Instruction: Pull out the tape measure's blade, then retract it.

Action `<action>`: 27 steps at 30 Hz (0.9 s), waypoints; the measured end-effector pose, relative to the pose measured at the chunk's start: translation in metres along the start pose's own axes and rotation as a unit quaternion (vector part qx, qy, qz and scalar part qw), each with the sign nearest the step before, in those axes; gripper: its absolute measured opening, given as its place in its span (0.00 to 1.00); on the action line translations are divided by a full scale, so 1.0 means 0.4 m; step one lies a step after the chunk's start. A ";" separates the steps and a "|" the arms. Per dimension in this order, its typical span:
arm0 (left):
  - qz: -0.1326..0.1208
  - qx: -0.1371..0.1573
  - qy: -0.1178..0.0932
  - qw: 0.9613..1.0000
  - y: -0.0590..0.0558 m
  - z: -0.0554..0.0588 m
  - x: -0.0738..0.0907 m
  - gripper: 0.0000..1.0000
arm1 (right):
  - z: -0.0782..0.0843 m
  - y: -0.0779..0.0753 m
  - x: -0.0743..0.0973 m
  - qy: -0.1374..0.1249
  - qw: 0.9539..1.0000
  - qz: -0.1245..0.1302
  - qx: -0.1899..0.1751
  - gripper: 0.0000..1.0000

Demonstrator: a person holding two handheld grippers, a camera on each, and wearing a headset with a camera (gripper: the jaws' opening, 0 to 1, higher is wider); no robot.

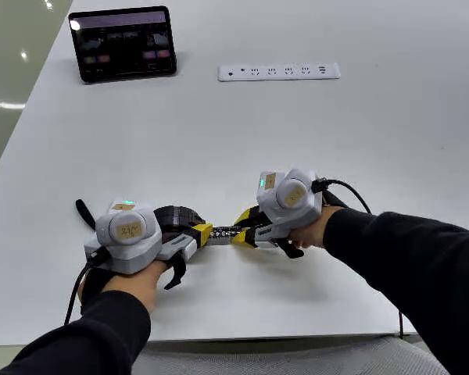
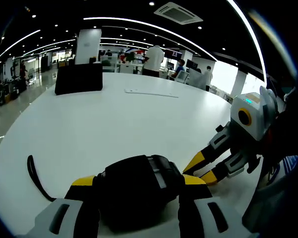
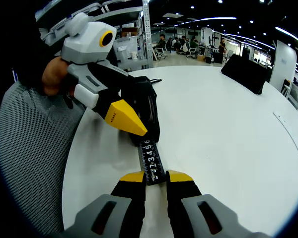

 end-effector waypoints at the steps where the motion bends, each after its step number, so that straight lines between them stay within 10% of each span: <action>1: 0.000 0.000 0.000 1.000 0.000 0.000 0.000 0.60 | -0.001 0.000 -0.002 0.000 1.000 0.000 0.000 0.11; 27: 0.008 0.002 -0.002 1.000 0.002 0.001 -0.001 0.60 | -0.028 0.012 -0.045 -0.012 1.000 -0.016 0.005 0.11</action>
Point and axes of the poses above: the centre of the closed fingertips' face, and the gripper's own axes: x roughly backward along the fingers, y roughly to its left, z roughly out of its underside, the point moved 2 cm from there along x, roughly backward along the fingers, and after that the axes turned 8 degrees about -y, right-handed, at the moved point
